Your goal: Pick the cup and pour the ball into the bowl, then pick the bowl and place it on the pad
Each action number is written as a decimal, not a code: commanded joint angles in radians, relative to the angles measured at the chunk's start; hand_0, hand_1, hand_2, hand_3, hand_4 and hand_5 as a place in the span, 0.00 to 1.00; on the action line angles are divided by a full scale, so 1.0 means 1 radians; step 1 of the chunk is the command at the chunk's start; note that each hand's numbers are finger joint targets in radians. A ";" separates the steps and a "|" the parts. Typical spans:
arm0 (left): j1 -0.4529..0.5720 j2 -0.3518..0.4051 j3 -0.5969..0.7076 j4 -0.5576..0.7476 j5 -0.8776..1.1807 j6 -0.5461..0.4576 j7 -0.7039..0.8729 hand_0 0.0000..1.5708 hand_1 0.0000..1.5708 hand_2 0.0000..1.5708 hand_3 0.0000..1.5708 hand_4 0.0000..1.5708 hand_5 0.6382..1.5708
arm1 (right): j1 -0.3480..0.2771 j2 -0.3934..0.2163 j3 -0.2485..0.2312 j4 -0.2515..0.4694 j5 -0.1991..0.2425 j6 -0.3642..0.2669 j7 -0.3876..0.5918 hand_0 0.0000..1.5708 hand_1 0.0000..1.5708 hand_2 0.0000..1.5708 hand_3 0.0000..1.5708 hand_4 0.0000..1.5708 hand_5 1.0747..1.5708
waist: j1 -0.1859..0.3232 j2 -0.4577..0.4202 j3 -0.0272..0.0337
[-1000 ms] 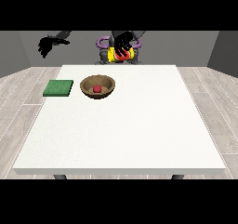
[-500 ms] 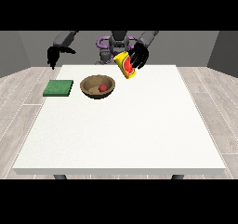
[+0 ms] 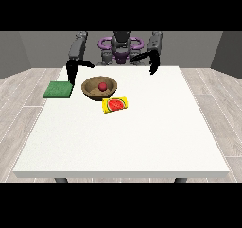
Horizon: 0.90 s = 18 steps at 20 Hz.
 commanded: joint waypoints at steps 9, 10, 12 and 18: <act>0.095 0.046 0.033 -0.155 0.093 -0.161 -0.080 0.00 0.00 0.00 0.00 0.00 0.99 | -0.113 0.007 -0.044 0.290 -0.005 -0.068 -0.211 0.00 0.00 0.00 0.00 0.16 0.99 | 0.065 0.060 0.0072; 0.147 0.072 0.046 -0.155 0.123 -0.218 -0.080 0.00 0.00 0.00 0.00 0.00 0.99 | -0.133 -0.005 -0.038 0.299 -0.015 -0.076 -0.125 0.00 0.00 0.00 0.00 0.16 0.99 | 0.062 0.011 0.0068; 0.099 0.101 0.083 -0.170 0.137 -0.231 -0.103 0.00 0.00 0.00 0.00 0.00 0.99 | -0.148 -0.028 -0.047 0.337 -0.011 -0.052 -0.217 0.00 0.00 0.00 0.00 0.12 0.98 | 0.061 0.087 0.0070; 0.168 0.085 0.065 -0.212 0.101 -0.219 -0.143 0.00 0.00 0.00 0.00 0.00 0.99 | -0.204 -0.031 -0.031 0.441 -0.003 -0.065 -0.260 0.00 0.00 0.00 0.00 0.06 0.99 | 0.054 0.086 0.0068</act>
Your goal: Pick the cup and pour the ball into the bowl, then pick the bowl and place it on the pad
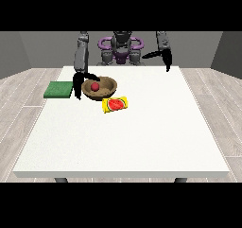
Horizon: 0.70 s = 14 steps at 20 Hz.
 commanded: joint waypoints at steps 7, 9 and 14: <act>-0.006 0.019 0.001 -0.118 0.002 -0.032 0.036 0.00 0.00 0.00 0.00 0.00 1.00 | -0.002 0.003 -0.069 0.180 -0.036 -0.129 0.011 0.50 0.50 0.25 0.00 0.28 0.92 | 0.051 0.082 0.0012; -0.028 0.032 0.011 -0.099 0.019 -0.059 0.020 0.00 0.00 0.00 0.00 0.22 1.00 | -0.004 -0.023 -0.015 0.176 0.045 -0.238 0.070 1.00 1.00 1.00 0.30 0.50 0.84 | 0.068 0.077 -0.0018; -0.056 -0.007 -0.018 -0.095 0.017 -0.056 0.047 0.00 0.00 0.00 0.00 0.42 0.96 | 0.032 -0.077 0.090 0.164 0.223 -0.449 0.107 1.00 1.00 1.00 0.99 0.60 0.97 | 0.119 0.062 -0.0049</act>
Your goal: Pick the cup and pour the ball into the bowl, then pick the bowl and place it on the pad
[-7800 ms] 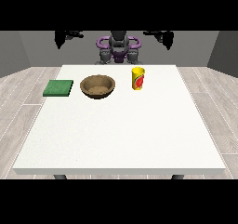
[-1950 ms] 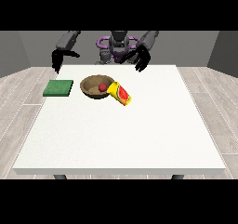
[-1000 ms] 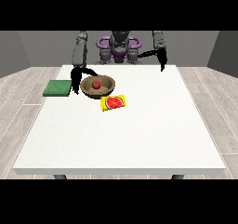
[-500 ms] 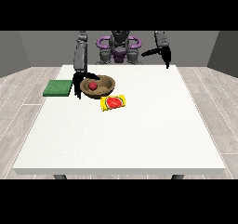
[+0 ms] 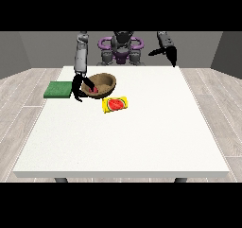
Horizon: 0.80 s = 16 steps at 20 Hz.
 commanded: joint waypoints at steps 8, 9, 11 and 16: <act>0.050 0.066 0.133 0.205 0.092 -0.068 -0.034 0.00 0.00 0.00 0.00 0.62 0.84 | -0.071 0.009 0.187 0.022 0.196 -0.202 0.527 1.00 1.00 1.00 0.60 0.54 0.98 | -0.092 -0.212 0.0385; 0.092 0.032 0.110 0.217 0.074 -0.044 -0.052 0.00 0.00 0.00 0.00 0.62 0.84 | -0.106 -0.031 0.207 0.020 0.216 -0.170 0.595 1.00 1.00 1.00 0.62 0.52 0.98 | -0.105 -0.242 0.0393; 0.094 0.088 0.166 0.254 0.104 -0.078 -0.056 0.00 0.00 0.00 0.00 0.63 0.83 | -0.135 -0.050 0.213 -0.002 0.212 -0.129 0.666 1.00 1.00 1.00 0.55 0.52 0.99 | -0.155 -0.274 0.0399; 0.069 0.058 0.177 0.273 0.076 0.006 -0.006 0.00 0.00 0.00 0.00 0.64 0.82 | -0.178 -0.058 0.214 -0.077 0.193 -0.063 0.734 1.00 1.00 1.00 0.47 0.51 0.99 | -0.238 -0.298 0.0417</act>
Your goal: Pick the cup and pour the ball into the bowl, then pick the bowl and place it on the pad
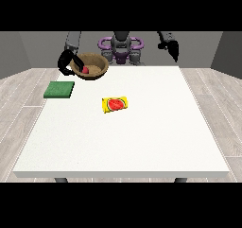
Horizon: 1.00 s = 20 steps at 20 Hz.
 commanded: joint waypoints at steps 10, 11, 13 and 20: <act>0.031 0.052 0.059 -0.060 0.046 -0.055 -0.007 0.00 0.00 0.00 0.00 0.74 0.88 | 0.083 -0.213 -0.110 -0.052 -0.080 0.212 -0.015 1.00 1.00 1.00 0.30 0.53 1.00 | -0.019 0.061 0.0034; 0.010 0.093 0.093 -0.057 0.072 -0.078 0.020 0.00 0.00 0.00 0.00 0.77 0.90 | 0.100 -0.242 -0.114 -0.046 -0.086 0.249 -0.050 1.00 1.00 1.00 0.30 0.53 1.00 | -0.023 0.070 0.0035; -0.020 0.154 0.158 -0.052 0.135 -0.146 -0.045 0.00 0.00 0.00 0.00 0.82 0.94 | 0.096 -0.233 -0.132 -0.045 -0.081 0.193 -0.122 1.00 1.00 1.00 0.00 0.57 1.00 | 0.006 0.142 0.0035; -0.029 0.434 0.395 0.073 0.310 -0.365 -0.088 0.00 0.00 0.00 0.00 0.81 1.00 | 0.107 -0.300 -0.192 -0.050 -0.117 0.201 -0.150 1.00 1.00 1.00 0.00 0.52 1.00 | 0.044 0.189 0.0020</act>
